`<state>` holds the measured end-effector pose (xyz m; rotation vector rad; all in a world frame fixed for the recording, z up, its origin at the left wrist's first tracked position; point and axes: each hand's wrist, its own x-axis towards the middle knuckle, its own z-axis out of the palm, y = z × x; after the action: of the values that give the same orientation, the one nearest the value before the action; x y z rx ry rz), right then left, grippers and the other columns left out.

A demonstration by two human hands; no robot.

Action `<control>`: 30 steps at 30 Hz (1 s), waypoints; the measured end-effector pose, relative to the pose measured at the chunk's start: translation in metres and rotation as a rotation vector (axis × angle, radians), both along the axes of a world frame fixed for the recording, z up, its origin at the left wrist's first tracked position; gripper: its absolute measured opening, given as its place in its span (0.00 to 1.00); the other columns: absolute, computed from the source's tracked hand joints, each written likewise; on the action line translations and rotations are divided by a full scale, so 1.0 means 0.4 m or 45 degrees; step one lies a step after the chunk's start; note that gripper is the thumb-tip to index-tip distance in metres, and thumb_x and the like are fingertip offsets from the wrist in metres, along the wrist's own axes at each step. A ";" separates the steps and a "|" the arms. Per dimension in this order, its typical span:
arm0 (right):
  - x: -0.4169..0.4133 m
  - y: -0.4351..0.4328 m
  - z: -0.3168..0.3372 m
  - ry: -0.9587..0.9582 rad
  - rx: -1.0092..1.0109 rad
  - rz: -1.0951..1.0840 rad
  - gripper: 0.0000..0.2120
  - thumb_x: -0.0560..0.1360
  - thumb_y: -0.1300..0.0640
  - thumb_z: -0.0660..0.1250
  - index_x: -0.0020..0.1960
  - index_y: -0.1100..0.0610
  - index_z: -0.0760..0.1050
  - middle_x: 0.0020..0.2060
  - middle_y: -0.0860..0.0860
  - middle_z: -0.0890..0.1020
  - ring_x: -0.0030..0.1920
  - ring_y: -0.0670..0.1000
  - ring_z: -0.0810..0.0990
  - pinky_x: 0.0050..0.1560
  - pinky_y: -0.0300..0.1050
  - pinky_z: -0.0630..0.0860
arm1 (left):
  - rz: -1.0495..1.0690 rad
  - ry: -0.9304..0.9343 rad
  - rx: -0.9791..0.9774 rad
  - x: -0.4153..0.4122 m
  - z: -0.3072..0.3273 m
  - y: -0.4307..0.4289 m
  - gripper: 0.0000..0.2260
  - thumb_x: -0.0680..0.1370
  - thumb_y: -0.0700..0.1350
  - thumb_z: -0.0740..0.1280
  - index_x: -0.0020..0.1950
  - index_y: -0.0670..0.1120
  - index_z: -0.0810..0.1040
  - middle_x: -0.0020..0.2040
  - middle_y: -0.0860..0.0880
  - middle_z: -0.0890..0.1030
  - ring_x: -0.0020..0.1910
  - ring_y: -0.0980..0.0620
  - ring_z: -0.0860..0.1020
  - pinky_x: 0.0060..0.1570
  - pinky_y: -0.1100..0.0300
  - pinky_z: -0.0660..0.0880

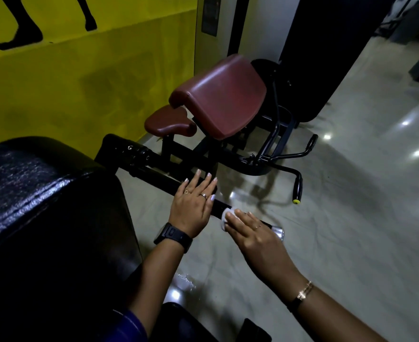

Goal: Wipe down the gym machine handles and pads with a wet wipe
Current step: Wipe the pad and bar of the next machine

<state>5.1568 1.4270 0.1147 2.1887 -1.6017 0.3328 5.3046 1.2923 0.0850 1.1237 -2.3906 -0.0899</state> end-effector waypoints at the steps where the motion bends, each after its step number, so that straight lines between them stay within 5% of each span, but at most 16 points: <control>1: -0.009 0.013 -0.001 -0.018 -0.023 -0.009 0.22 0.82 0.62 0.49 0.55 0.57 0.83 0.59 0.54 0.81 0.59 0.55 0.80 0.65 0.50 0.72 | 0.004 0.003 0.009 -0.001 0.001 0.001 0.22 0.82 0.49 0.51 0.71 0.46 0.74 0.70 0.48 0.75 0.73 0.45 0.67 0.69 0.51 0.58; 6: 0.009 0.003 0.031 -0.009 -0.120 -0.137 0.14 0.73 0.63 0.60 0.49 0.60 0.84 0.54 0.56 0.84 0.53 0.57 0.83 0.63 0.52 0.70 | 0.057 -0.001 0.046 -0.013 0.004 0.009 0.22 0.81 0.50 0.51 0.69 0.45 0.75 0.70 0.48 0.75 0.74 0.43 0.66 0.71 0.45 0.60; 11: 0.013 -0.008 0.001 0.052 -0.037 -0.054 0.22 0.75 0.63 0.53 0.61 0.57 0.80 0.62 0.54 0.79 0.61 0.56 0.79 0.65 0.52 0.69 | 0.047 -0.022 0.040 -0.014 0.011 0.008 0.22 0.81 0.49 0.51 0.68 0.44 0.77 0.68 0.46 0.76 0.73 0.42 0.67 0.69 0.44 0.58; 18: -0.005 0.057 0.031 -0.057 -0.106 -0.126 0.18 0.74 0.63 0.56 0.51 0.60 0.84 0.56 0.55 0.83 0.55 0.57 0.83 0.56 0.51 0.78 | 0.006 -0.054 0.065 -0.016 0.019 0.023 0.24 0.81 0.51 0.49 0.70 0.46 0.75 0.71 0.47 0.73 0.75 0.42 0.63 0.71 0.43 0.56; 25: -0.008 0.022 0.015 -0.007 -0.038 -0.027 0.22 0.74 0.63 0.53 0.58 0.56 0.82 0.60 0.53 0.81 0.59 0.55 0.81 0.60 0.49 0.75 | -0.067 -0.136 -0.069 -0.034 0.017 0.044 0.22 0.80 0.50 0.52 0.70 0.47 0.75 0.70 0.47 0.75 0.72 0.42 0.68 0.70 0.45 0.63; 30: -0.056 0.088 0.045 -0.052 -0.076 -0.047 0.18 0.73 0.63 0.56 0.50 0.57 0.84 0.54 0.54 0.84 0.53 0.55 0.83 0.57 0.48 0.77 | -0.045 -0.133 -0.021 -0.036 0.021 0.051 0.23 0.81 0.50 0.51 0.71 0.47 0.73 0.71 0.47 0.73 0.74 0.42 0.66 0.69 0.44 0.60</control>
<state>5.1343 1.4624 0.1328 2.1185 -1.6305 0.4110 5.2902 1.3129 0.0933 1.1044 -2.4989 -0.0242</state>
